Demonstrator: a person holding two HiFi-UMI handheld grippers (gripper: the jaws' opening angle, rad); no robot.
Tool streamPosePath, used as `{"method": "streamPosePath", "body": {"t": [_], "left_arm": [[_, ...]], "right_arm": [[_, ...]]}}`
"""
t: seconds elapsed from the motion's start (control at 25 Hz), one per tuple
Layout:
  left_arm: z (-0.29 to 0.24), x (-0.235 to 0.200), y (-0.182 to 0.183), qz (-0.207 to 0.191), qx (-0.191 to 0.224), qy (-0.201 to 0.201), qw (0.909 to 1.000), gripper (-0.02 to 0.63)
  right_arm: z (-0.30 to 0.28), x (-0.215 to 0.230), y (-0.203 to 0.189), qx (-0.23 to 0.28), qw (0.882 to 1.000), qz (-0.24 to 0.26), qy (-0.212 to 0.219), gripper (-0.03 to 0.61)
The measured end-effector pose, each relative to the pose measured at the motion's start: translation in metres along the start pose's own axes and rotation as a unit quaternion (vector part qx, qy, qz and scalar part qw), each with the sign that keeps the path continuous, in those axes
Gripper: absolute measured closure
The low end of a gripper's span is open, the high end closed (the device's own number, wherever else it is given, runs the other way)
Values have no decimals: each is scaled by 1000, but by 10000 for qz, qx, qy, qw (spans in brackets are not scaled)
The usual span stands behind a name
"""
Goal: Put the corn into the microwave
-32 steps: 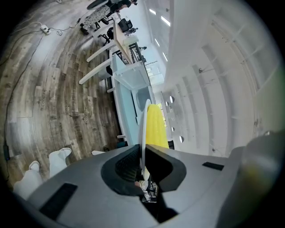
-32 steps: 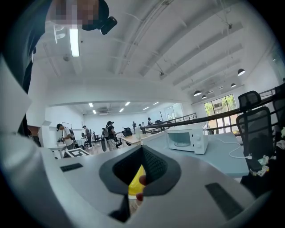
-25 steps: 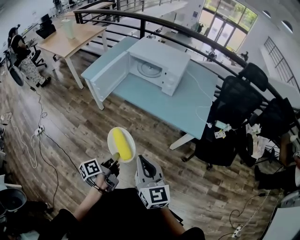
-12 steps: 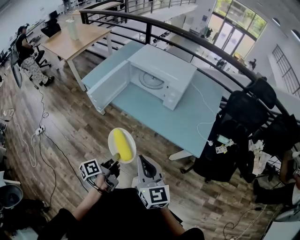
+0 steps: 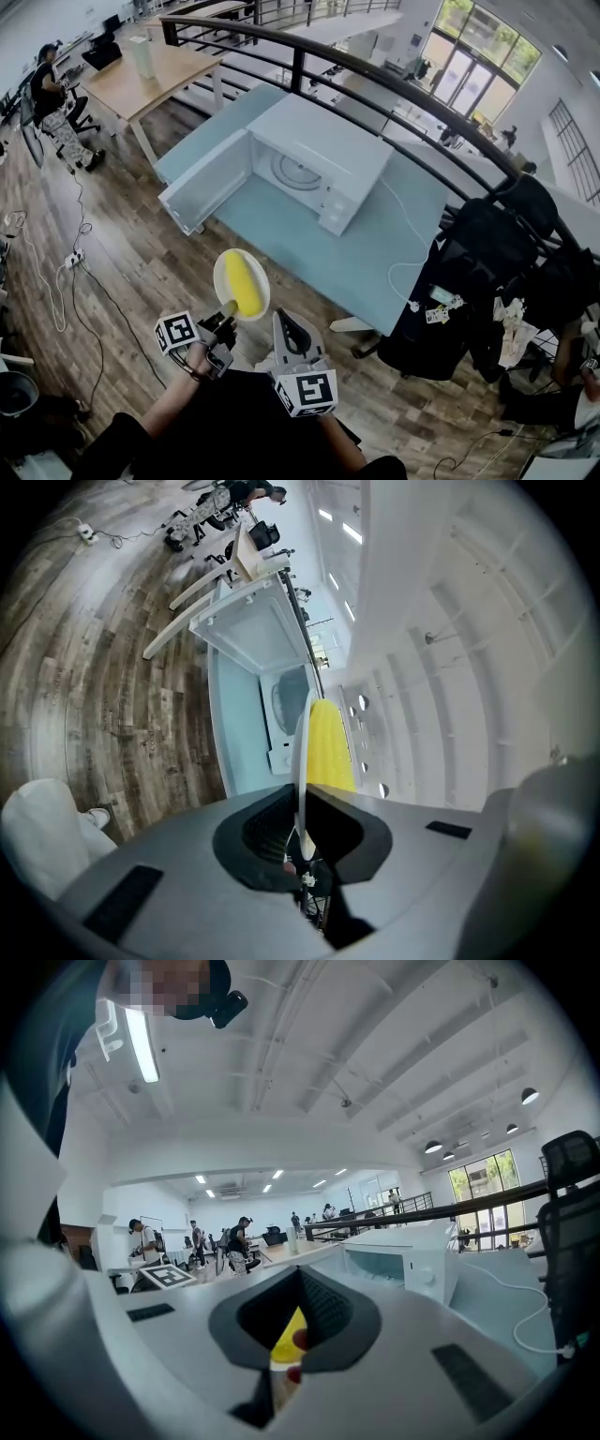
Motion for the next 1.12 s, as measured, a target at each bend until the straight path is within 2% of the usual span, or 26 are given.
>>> {"method": "streamPosePath", "body": {"t": [0.32, 0.68, 1.12], "left_arm": [[-21, 0, 6, 17, -55, 38, 10000, 589], [-50, -1, 18, 46, -155, 86, 9998, 589], [-103, 1, 55, 93, -344, 72, 9993, 589]], "right_arm": [[-8, 15, -3, -52, 10000, -2, 50, 569], [-18, 40, -9, -166, 9996, -94, -198, 569], [-60, 74, -1, -255, 9983, 28, -528, 569]]}}
Point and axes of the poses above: the fingertips, and each gripper's own axes: z backward along the fingers, x to its right, y out of its top, the point moved 7 cm from there along z, backward along the fingers, and after that the axes turned 7 degrees about z, right-handed, at the moved point
